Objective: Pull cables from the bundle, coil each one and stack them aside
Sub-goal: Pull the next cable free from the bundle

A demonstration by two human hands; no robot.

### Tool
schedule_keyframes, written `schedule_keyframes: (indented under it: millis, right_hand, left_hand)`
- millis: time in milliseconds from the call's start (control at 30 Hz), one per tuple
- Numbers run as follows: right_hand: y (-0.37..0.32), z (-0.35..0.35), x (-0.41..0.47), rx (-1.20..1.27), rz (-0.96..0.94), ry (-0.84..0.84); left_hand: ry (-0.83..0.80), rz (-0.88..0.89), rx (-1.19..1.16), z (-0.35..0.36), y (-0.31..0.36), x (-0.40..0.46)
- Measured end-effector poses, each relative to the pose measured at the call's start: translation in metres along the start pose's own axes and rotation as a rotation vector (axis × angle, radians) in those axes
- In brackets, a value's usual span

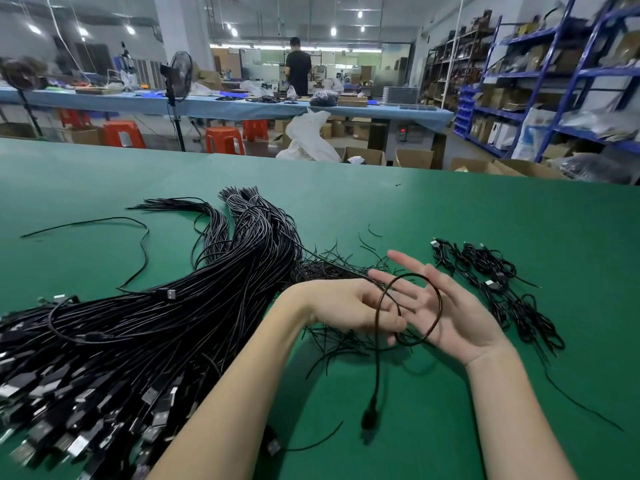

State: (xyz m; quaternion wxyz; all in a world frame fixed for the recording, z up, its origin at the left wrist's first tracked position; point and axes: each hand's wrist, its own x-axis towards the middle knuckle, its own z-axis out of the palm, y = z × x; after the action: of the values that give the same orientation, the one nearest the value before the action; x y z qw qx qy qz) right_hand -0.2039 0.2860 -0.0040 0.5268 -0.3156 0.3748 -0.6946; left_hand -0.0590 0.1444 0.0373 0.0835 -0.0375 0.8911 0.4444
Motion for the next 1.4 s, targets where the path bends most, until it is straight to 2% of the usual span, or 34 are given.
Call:
schedule_keyframes:
  millis: [100, 233, 367, 467, 600, 667, 767, 833, 933, 1033, 1133, 1200, 1300, 1400]
  right_hand:
    - [0.001, 0.007, 0.005, 0.026, -0.046, 0.055]
    - [-0.003, 0.009, 0.013, 0.121, -0.204, 0.28]
    - [-0.015, 0.002, 0.013, 0.216, -0.335, 0.46]
    - [-0.018, -0.005, 0.007, 0.257, -0.427, 0.606]
    - [-0.02, -0.018, 0.0, 0.315, -0.61, 0.871]
    - [-0.022, -0.024, -0.003, 0.267, -0.66, 1.002]
    - [-0.018, -0.031, -0.003, 0.02, -0.539, 1.118]
    - [-0.012, -0.031, 0.0, -0.122, -0.489, 1.141]
    - [-0.011, -0.024, 0.005, -0.221, -0.597, 1.135]
    - [-0.017, -0.015, 0.007, -0.21, -0.783, 1.032]
    - [-0.022, -0.011, 0.006, -0.221, -0.844, 0.909]
    - [-0.024, -0.009, 0.008, -0.228, -0.843, 0.88]
    - [-0.024, -0.007, 0.012, -0.293, -0.838, 0.951]
    - [-0.021, -0.003, 0.014, -0.403, -0.837, 0.999]
  left_hand:
    - [0.012, -0.01, 0.007, 0.002, 0.0, 0.002]
    - [0.113, -0.053, -0.038, -0.002, -0.001, 0.002]
    - [0.029, -0.067, -0.055, -0.011, -0.004, -0.007]
    - [-0.043, -0.091, 0.033, -0.015, -0.007, -0.012]
    - [-0.016, -0.178, 0.114, -0.021, -0.013, -0.013]
    - [0.006, -0.185, 0.128, -0.021, -0.015, -0.011]
    - [0.02, -0.181, 0.172, -0.016, -0.016, -0.005]
    - [-0.014, -0.166, 0.177, -0.013, -0.015, -0.002]
    - [-0.141, -0.151, 0.119, -0.008, -0.009, -0.002]
    - [-0.311, -0.162, 0.052, 0.003, 0.001, 0.003]
    - [-0.409, -0.133, 0.091, 0.017, 0.012, 0.013]
    - [-0.4, -0.14, 0.1, 0.026, 0.017, 0.018]
    - [-0.355, -0.174, 0.07, 0.033, 0.02, 0.02]
    - [-0.234, -0.18, -0.038, 0.029, 0.02, 0.015]
